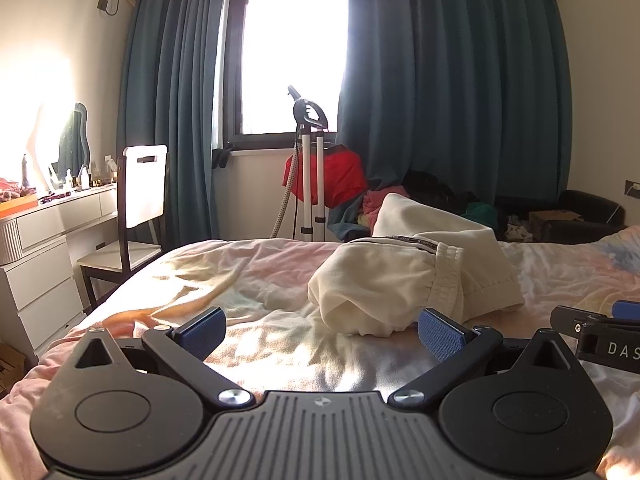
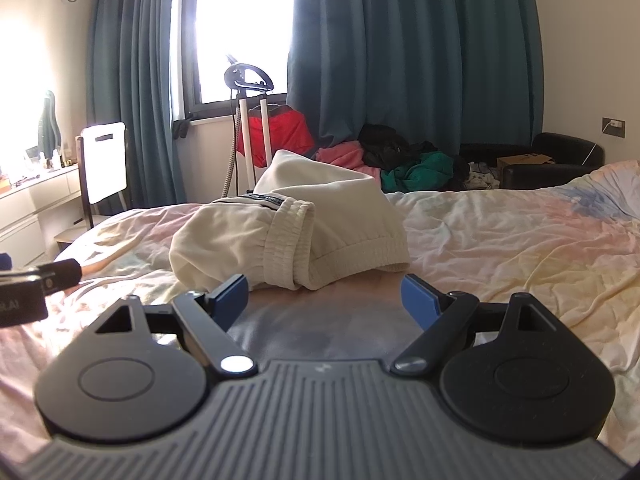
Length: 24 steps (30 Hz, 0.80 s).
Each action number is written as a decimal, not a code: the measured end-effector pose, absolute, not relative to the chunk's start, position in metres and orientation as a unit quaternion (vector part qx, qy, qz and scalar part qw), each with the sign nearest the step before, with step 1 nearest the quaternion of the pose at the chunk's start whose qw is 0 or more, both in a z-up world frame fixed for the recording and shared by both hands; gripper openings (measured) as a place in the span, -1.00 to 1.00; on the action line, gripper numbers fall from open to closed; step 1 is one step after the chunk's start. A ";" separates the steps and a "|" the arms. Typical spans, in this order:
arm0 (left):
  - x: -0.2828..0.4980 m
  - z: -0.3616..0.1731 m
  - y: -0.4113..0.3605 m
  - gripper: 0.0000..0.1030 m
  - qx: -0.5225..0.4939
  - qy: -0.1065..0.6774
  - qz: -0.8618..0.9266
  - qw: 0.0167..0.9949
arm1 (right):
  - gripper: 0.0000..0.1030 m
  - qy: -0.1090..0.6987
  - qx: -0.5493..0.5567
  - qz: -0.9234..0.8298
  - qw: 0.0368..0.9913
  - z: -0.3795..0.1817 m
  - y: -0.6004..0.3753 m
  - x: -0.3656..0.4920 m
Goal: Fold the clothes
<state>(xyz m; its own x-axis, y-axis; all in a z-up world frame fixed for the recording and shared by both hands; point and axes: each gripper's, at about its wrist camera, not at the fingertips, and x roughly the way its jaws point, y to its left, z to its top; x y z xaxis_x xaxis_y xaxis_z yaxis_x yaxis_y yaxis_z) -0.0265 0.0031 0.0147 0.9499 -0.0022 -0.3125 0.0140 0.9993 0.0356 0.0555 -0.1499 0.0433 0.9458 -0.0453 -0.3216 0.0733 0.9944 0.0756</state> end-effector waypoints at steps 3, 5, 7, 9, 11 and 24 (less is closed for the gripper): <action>-0.026 0.013 0.003 1.00 0.021 0.159 -0.005 0.987 | 0.66 0.163 0.046 -0.034 0.985 0.044 -0.151 0.057; -0.025 0.012 0.002 1.00 0.023 0.159 -0.003 0.987 | 0.66 0.163 0.047 -0.034 0.985 0.045 -0.152 0.057; -0.023 0.011 0.002 1.00 0.022 0.160 -0.003 0.987 | 0.66 0.166 0.052 -0.034 0.984 0.045 -0.154 0.058; -0.022 0.010 0.002 1.00 0.022 0.161 -0.003 0.987 | 0.66 0.170 0.061 -0.035 0.983 0.045 -0.156 0.059; -0.022 0.009 0.001 1.00 0.024 0.161 -0.001 0.987 | 0.65 0.169 0.064 -0.030 0.983 0.043 -0.158 0.059; -0.017 -0.002 -0.003 1.00 0.038 0.155 -0.005 0.987 | 0.65 0.139 0.065 -0.042 0.987 0.046 -0.162 0.056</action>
